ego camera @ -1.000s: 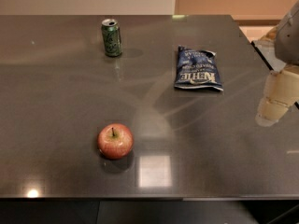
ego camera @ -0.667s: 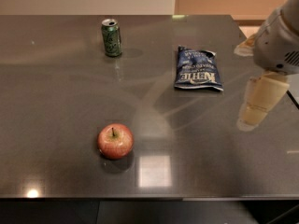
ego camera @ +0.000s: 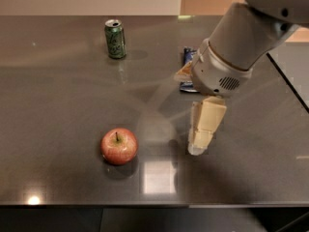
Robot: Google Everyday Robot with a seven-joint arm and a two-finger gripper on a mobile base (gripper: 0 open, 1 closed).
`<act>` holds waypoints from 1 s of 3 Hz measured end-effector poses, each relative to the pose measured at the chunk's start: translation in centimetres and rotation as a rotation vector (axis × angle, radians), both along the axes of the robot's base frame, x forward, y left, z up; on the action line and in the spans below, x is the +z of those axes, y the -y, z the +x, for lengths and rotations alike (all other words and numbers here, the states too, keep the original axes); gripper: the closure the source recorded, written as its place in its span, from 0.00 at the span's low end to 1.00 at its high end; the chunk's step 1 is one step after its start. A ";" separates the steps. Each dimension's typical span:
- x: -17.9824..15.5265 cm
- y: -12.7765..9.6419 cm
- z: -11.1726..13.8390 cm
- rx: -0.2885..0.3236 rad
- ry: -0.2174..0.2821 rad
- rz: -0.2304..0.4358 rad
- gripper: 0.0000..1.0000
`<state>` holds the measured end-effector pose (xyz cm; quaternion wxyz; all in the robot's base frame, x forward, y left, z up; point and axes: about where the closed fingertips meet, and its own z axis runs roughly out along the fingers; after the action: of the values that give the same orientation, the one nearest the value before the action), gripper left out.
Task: Pick apple
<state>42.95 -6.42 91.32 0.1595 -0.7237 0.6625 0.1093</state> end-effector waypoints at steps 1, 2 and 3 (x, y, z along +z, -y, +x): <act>-1.2 -3.4 -0.6 0.076 -0.007 0.033 0.00; -2.1 -6.2 -0.7 0.120 0.009 0.079 0.00; -3.0 -8.2 -0.7 0.146 0.014 0.116 0.00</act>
Offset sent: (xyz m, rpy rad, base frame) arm -0.0049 0.0921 -0.0330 0.1370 -0.0249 0.1646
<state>42.30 1.76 88.31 0.1973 -0.7603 0.5994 0.1540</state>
